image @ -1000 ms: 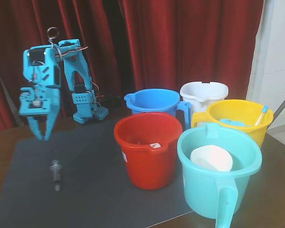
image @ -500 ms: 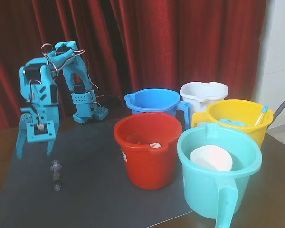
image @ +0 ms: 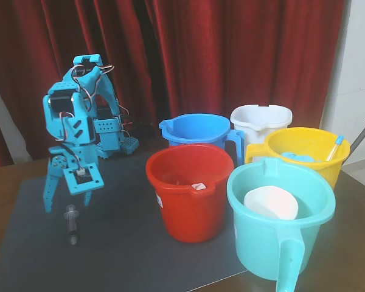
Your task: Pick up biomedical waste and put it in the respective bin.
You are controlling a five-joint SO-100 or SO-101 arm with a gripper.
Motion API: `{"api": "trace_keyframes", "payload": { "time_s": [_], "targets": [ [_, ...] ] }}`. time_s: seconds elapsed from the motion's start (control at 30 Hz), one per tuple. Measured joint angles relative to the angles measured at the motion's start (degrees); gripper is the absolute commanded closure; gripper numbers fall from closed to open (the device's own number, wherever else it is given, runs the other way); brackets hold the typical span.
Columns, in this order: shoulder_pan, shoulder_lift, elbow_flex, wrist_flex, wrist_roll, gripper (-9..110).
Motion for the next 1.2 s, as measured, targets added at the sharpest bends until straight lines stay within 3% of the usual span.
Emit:
{"api": "trace_keyframes", "payload": {
  "time_s": [0.87, 1.2],
  "targets": [
    [1.23, -9.67, -1.23, -7.47, -3.6, 74],
    [6.06, -9.67, -1.23, -6.33, -12.04, 74]
  ]
}}
